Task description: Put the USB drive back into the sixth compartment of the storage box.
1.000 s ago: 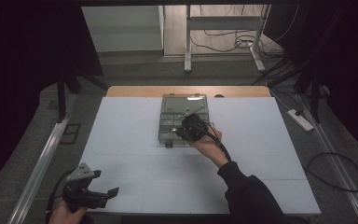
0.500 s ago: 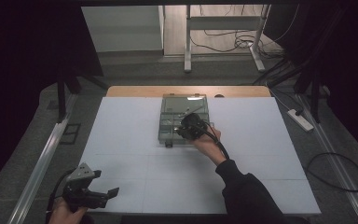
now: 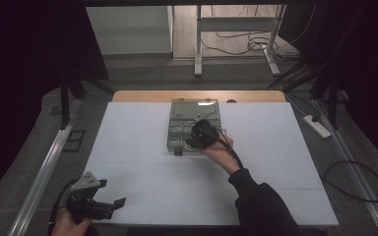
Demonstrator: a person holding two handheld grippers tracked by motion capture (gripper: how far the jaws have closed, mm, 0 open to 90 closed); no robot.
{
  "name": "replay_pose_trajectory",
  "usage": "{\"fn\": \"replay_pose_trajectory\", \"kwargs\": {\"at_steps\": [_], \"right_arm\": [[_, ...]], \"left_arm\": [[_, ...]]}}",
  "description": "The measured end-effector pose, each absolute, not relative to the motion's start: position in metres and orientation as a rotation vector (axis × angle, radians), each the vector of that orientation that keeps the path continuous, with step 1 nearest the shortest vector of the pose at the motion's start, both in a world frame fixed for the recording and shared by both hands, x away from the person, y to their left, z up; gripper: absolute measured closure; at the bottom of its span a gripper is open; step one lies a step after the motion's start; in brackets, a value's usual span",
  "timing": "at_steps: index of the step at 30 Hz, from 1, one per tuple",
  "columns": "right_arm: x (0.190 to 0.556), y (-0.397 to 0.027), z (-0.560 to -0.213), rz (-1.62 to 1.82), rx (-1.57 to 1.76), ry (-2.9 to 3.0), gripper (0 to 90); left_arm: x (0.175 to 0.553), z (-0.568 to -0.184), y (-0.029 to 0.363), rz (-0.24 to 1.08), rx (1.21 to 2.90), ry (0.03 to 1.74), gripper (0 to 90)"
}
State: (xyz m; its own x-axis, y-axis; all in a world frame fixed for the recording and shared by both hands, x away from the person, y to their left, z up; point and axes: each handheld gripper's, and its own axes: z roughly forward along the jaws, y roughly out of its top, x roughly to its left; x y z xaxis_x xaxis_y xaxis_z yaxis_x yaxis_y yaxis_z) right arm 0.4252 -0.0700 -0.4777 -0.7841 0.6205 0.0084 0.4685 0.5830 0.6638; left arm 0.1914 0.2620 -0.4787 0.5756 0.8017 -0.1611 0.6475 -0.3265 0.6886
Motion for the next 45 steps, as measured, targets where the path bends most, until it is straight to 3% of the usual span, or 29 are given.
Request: {"fn": "replay_pose_trajectory", "kwargs": {"at_steps": [6, 15, 22, 45], "right_arm": [[0.423, -0.075, -0.474, 0.979, 0.929, 2.607, 53.6], [0.416, -0.077, -0.467, 0.992, 0.920, 2.630, 47.8], [0.405, -0.077, -0.459, 0.995, 0.896, 2.639, 36.3], [0.382, -0.089, -0.447, 1.024, 0.852, 2.682, 21.2]], "left_arm": [[0.191, -0.479, 0.262, 0.268, 2.072, 1.152, 4.2], [0.192, -0.479, 0.263, 0.264, 2.068, 1.152, 4.0], [0.192, -0.479, 0.262, 0.263, 2.068, 1.152, 4.1], [0.192, -0.479, 0.263, 0.260, 2.068, 1.158, 4.0]]}}
